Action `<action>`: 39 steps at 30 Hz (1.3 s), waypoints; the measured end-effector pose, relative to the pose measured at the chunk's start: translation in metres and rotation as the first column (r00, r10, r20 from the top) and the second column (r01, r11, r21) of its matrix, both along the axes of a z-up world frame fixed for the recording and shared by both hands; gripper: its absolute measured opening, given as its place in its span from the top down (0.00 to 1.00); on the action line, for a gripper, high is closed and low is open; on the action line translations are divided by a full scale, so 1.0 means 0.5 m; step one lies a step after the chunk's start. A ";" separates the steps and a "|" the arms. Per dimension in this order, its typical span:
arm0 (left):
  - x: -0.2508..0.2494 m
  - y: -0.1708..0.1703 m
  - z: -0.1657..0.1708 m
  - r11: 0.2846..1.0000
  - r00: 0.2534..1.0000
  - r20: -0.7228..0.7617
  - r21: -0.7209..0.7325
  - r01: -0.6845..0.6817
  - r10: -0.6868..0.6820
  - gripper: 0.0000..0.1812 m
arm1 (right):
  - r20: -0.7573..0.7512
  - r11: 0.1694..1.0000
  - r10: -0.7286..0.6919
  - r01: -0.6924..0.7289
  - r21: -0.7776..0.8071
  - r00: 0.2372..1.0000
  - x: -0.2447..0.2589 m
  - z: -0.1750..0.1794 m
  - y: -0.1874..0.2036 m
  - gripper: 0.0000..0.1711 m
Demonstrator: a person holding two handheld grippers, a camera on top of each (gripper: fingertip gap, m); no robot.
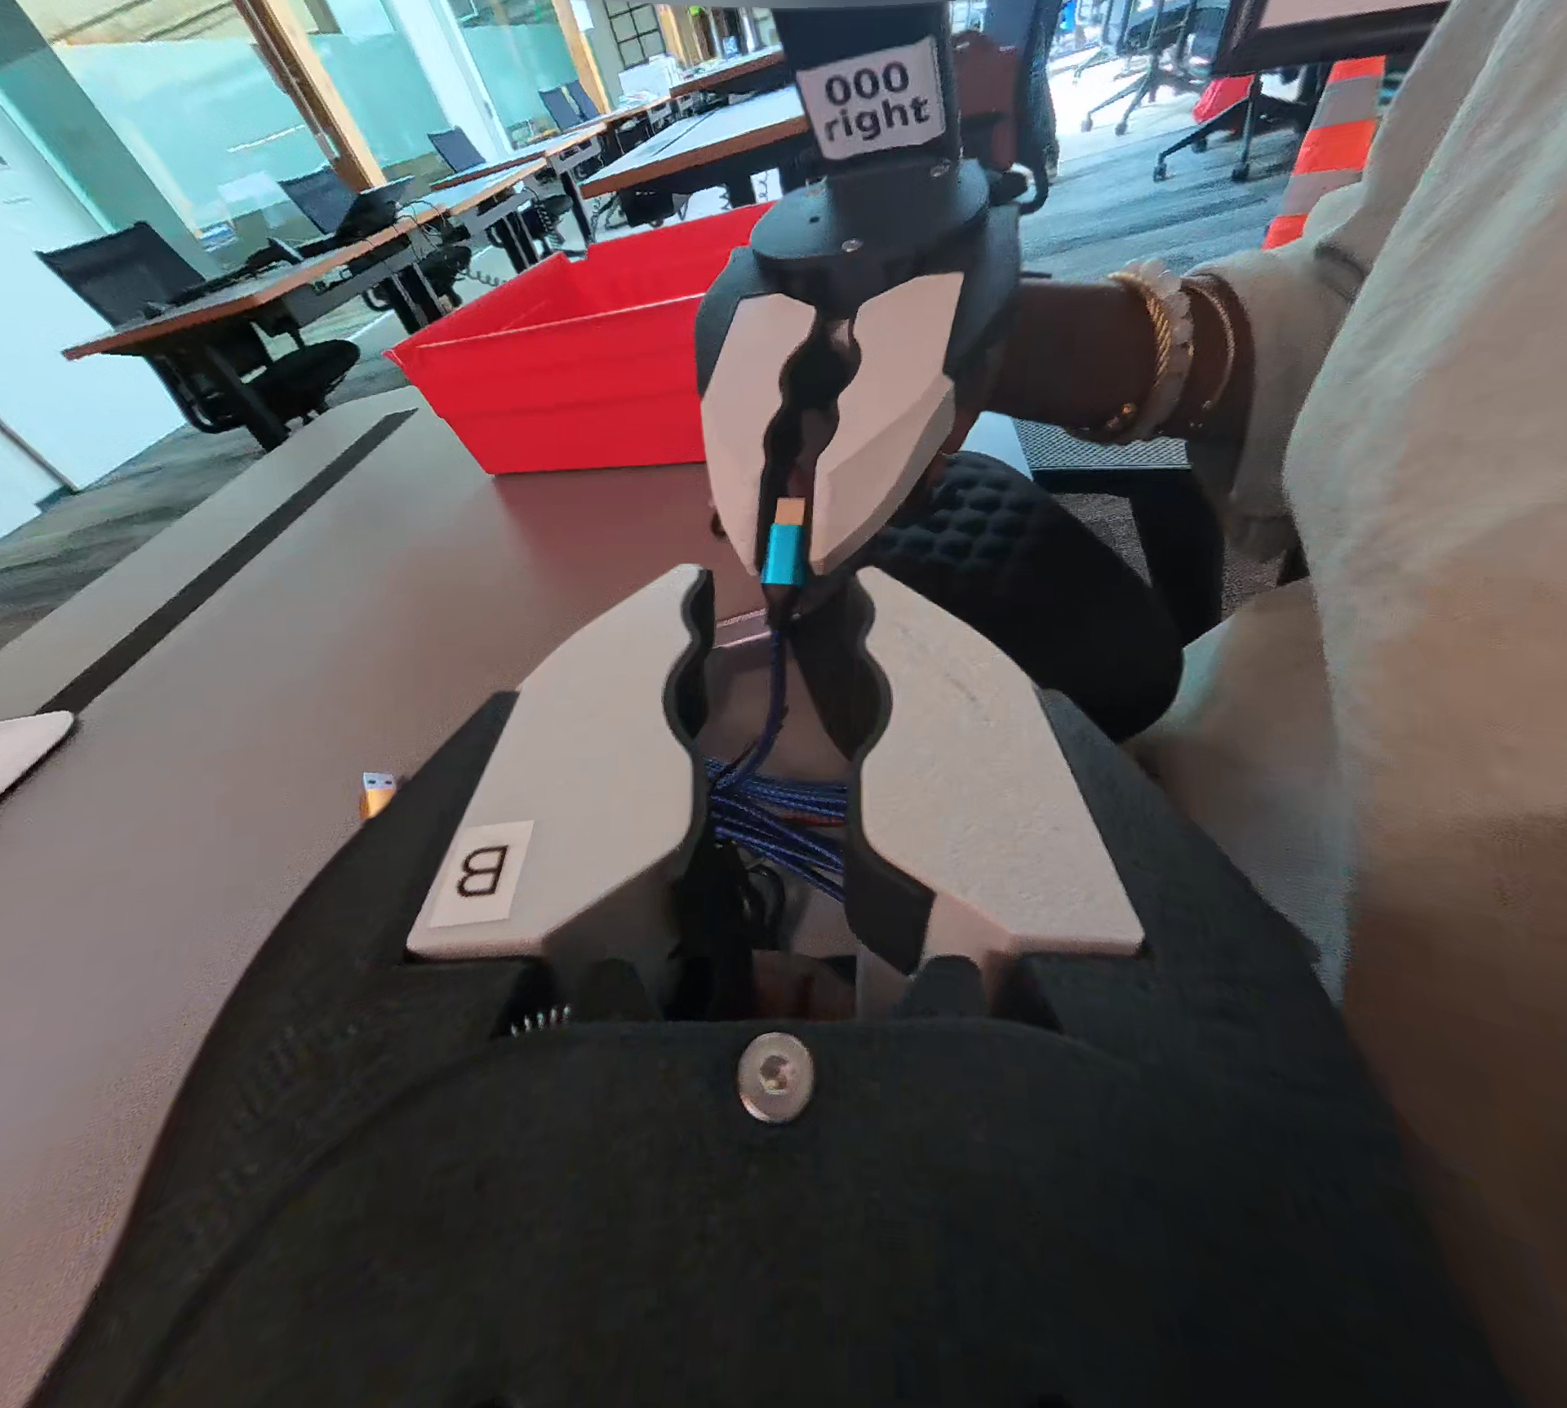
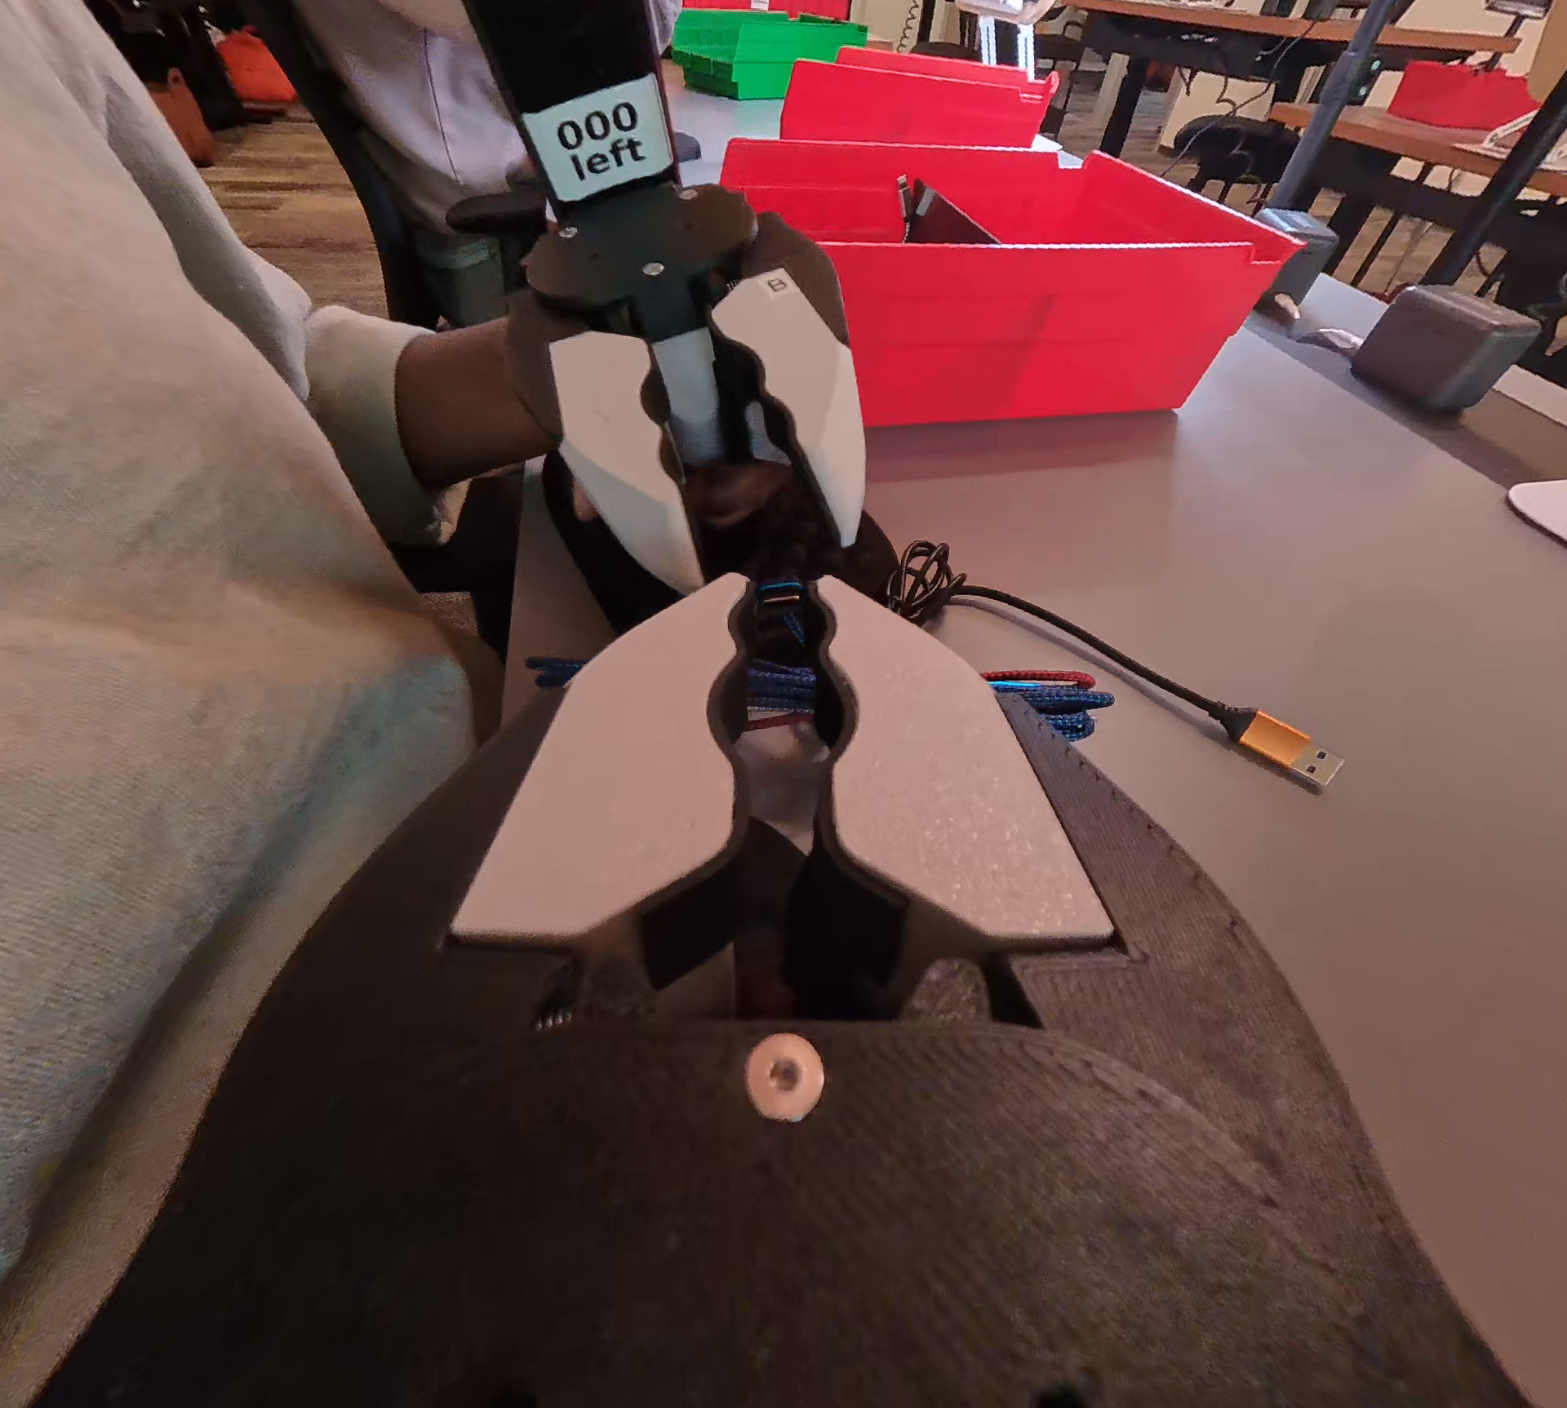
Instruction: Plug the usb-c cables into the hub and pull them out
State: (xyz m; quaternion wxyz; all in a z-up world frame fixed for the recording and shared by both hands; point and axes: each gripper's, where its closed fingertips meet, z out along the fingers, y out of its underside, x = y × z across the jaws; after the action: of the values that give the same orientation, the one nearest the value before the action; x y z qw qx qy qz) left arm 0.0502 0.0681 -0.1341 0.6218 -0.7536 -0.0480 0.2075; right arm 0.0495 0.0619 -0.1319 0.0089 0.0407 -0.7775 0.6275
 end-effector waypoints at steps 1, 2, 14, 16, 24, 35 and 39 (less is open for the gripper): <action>-0.006 0.001 0.000 1.000 1.000 -0.007 0.004 -0.005 0.005 0.85 | 0.003 1.000 -0.001 0.001 0.007 1.000 0.000 -0.001 0.002 0.95; -0.008 0.003 0.003 1.000 1.000 -0.011 0.011 0.001 -0.001 0.88 | 0.010 1.000 -0.006 0.006 0.008 1.000 -0.001 -0.001 0.003 0.95; 0.003 0.019 -0.019 0.996 0.997 0.011 -0.044 0.081 -0.081 0.90 | 0.097 1.000 -0.006 0.006 -0.002 0.995 0.010 -0.003 0.011 0.95; 0.003 0.021 -0.025 0.994 0.996 0.021 -0.064 0.088 -0.087 0.91 | 0.092 1.000 -0.004 0.003 0.005 0.996 0.014 -0.005 0.010 0.95; 0.013 0.029 -0.046 0.982 0.993 0.013 -0.144 0.121 -0.120 0.95 | 0.115 0.994 -0.017 0.005 0.107 0.993 0.025 -0.026 0.024 0.84; 0.018 0.030 -0.057 0.974 0.988 0.052 -0.168 0.153 -0.147 0.95 | -0.126 0.978 -0.029 0.054 0.200 0.992 0.027 -0.038 0.030 0.95; 0.016 0.029 -0.054 0.976 0.986 0.071 -0.149 0.158 -0.148 0.95 | -0.137 0.985 -0.025 0.048 0.168 0.990 0.024 -0.034 0.029 0.95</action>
State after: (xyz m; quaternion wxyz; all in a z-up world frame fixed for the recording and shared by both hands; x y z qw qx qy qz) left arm 0.0580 0.0825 -0.1613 0.5743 -0.8066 0.0078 0.1396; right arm 0.0617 0.0765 -0.1487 0.0691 0.0693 -0.8266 0.5542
